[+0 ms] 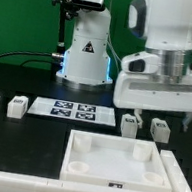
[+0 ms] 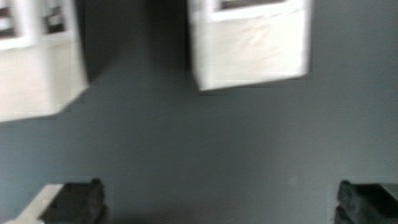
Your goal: Assemble one leg
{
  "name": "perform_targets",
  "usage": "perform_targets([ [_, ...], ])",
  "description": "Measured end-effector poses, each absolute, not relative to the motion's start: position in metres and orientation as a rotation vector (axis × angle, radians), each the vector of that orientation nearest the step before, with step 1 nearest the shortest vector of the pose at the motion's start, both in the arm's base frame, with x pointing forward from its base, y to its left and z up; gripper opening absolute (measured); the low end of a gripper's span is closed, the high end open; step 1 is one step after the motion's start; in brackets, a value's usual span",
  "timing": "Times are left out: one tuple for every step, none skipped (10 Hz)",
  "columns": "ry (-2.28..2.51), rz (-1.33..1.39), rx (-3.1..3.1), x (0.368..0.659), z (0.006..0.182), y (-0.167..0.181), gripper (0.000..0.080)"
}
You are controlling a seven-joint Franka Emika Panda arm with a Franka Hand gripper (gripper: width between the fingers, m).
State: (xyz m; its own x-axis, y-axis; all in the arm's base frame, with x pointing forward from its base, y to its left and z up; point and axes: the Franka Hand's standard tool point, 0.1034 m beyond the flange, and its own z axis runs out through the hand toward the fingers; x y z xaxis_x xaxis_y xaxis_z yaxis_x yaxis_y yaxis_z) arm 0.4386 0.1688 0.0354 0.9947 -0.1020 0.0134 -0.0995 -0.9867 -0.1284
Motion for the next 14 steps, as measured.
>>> perform_targets([
  [0.132,-0.028,-3.011,0.436,0.034,0.174,0.0649],
  [0.128,-0.029,-3.012,0.437,0.034,0.171,0.0649],
  [0.127,0.016,-3.018,0.436,0.033,0.169,0.0649],
  [0.126,0.005,-3.016,0.437,0.034,0.17,0.0649],
  [0.122,0.018,-3.018,0.436,0.033,0.169,0.0649],
  [0.087,0.169,-3.028,0.429,0.03,0.165,0.0649],
  [0.102,0.35,-3.018,0.424,0.026,0.163,0.0649],
  [0.088,0.475,-3.006,0.421,0.022,0.17,0.0649],
  [0.076,0.565,-2.995,0.418,0.021,0.174,0.0649],
  [0.063,0.76,-2.964,0.41,0.024,0.176,0.0649],
  [0.051,0.897,-2.928,0.412,0.025,0.181,0.0649],
  [0.041,0.966,-2.907,0.414,0.024,0.184,0.0649],
  [0.016,1.107,-2.861,0.407,0.025,0.181,0.0649],
  [0.019,1.15,-2.84,0.408,0.017,0.178,0.0649],
])
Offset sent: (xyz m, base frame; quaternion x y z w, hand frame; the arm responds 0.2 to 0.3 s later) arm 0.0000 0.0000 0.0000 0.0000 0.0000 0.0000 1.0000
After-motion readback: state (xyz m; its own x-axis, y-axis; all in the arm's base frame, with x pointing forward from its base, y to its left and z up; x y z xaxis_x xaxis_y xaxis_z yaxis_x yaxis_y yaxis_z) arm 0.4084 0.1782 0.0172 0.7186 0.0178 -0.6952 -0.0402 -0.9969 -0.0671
